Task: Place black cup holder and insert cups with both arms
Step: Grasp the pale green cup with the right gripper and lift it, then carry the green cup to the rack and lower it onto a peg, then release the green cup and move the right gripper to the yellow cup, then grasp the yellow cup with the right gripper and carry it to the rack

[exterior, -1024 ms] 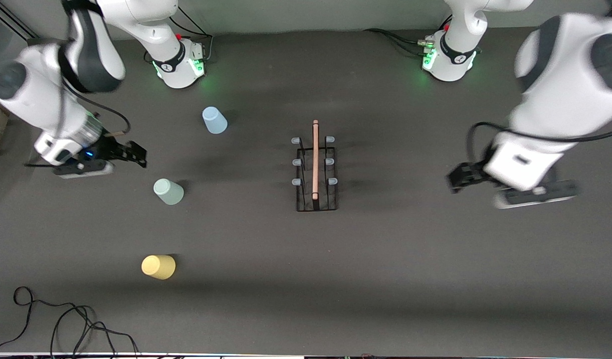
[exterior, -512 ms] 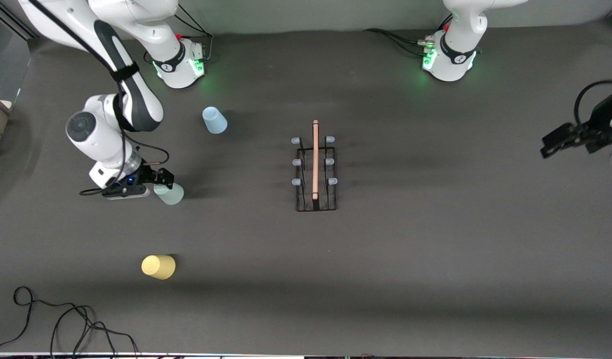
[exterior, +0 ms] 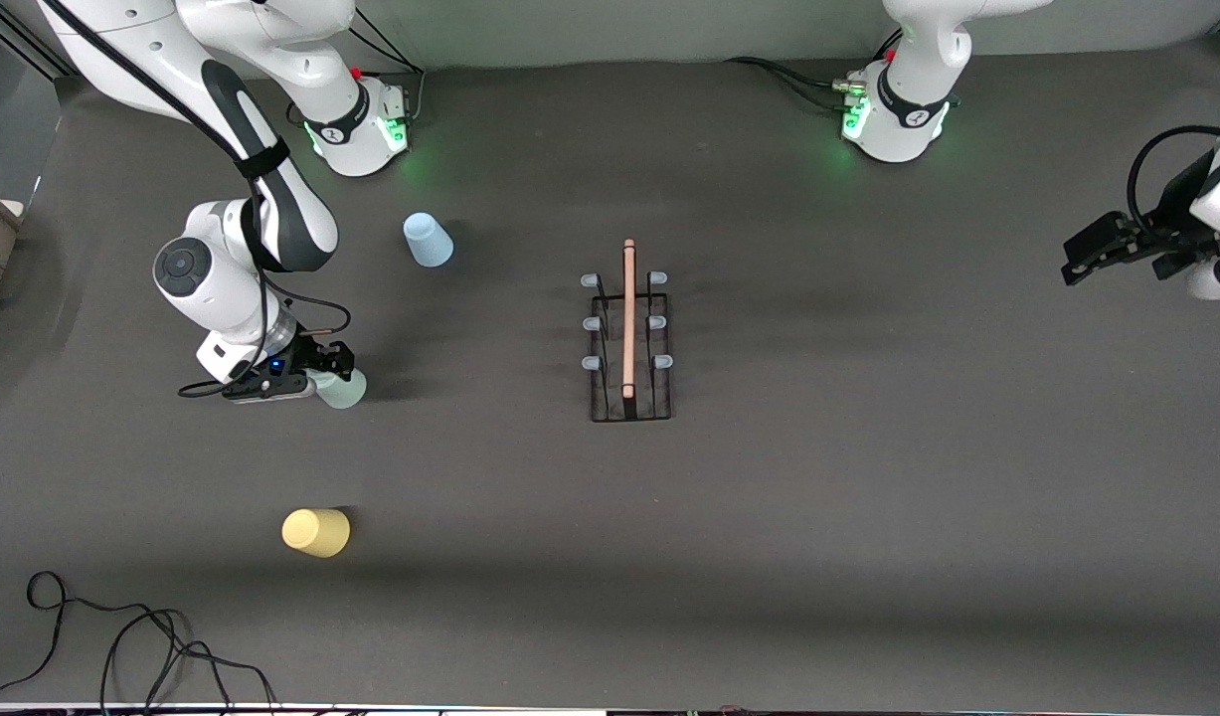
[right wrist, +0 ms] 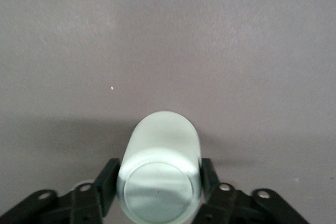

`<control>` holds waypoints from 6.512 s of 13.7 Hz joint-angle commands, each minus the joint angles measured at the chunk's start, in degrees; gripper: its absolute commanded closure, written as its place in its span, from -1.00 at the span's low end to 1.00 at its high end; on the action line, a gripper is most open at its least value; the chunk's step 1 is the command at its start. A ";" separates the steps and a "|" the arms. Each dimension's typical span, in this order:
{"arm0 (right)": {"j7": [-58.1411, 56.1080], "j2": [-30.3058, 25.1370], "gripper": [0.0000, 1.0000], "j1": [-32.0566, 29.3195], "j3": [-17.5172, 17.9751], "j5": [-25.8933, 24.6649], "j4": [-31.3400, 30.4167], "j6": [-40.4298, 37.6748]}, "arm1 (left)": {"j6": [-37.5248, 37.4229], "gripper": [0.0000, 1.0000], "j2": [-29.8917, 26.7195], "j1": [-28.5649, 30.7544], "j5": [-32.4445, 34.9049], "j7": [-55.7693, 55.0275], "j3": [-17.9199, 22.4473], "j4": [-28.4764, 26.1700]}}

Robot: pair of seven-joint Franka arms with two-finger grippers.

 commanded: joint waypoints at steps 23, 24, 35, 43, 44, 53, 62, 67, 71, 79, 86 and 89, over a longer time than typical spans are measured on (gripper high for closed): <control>102.98 5.27 0.44 42.14 0.03 4.81 44.03 -45.45 | 0.44 -1.00 5.37 -5.59 2.03 -5.57 -0.31 4.18; 105.10 6.14 0.46 42.58 0.03 4.55 43.86 -44.66 | 0.35 -1.00 5.37 -5.68 1.94 -5.57 -0.31 4.44; 106.53 6.86 0.51 44.87 -0.15 4.19 34.73 -35.89 | 0.35 -1.00 5.72 -4.71 1.68 -7.14 0.04 5.67; 106.88 8.79 -1.00 44.78 -0.15 4.28 33.48 -32.16 | -1.22 -1.00 7.40 -2.52 0.63 -5.57 0.31 8.66; 106.45 8.44 -1.00 44.61 -0.32 4.28 34.79 -32.95 | -2.27 -1.00 7.13 -2.52 0.62 -5.39 0.31 8.84; 68.75 6.16 -1.00 43.29 -16.90 4.46 52.73 -60.81 | -2.20 -1.00 5.28 -3.66 2.04 3.67 -0.05 7.87; 3.67 6.85 -1.00 34.26 -36.71 4.98 53.70 -57.50 | -4.66 -1.00 6.96 0.74 -3.16 1.82 0.04 9.01; -3.51 17.55 -1.00 27.22 -36.10 13.84 60.08 -50.72 | -8.08 -1.00 9.41 0.91 -1.05 2.26 0.04 11.91; -6.21 27.14 -1.00 22.47 -35.13 20.18 70.39 -50.54 | -8.00 -1.00 11.34 0.74 -0.96 1.73 0.04 12.44; -9.40 38.22 -1.00 20.70 -32.85 30.30 65.22 -35.35 | -10.18 -1.00 11.09 0.12 3.17 1.47 -0.83 15.34; -12.56 40.87 -1.00 20.44 -30.74 30.56 60.56 -30.15 | -13.89 -1.00 10.56 0.47 2.47 1.82 -0.84 15.78; -13.35 40.17 -0.31 20.35 -30.73 30.65 59.94 -30.76 | -13.27 -1.00 11.09 0.03 2.30 1.82 -0.84 15.69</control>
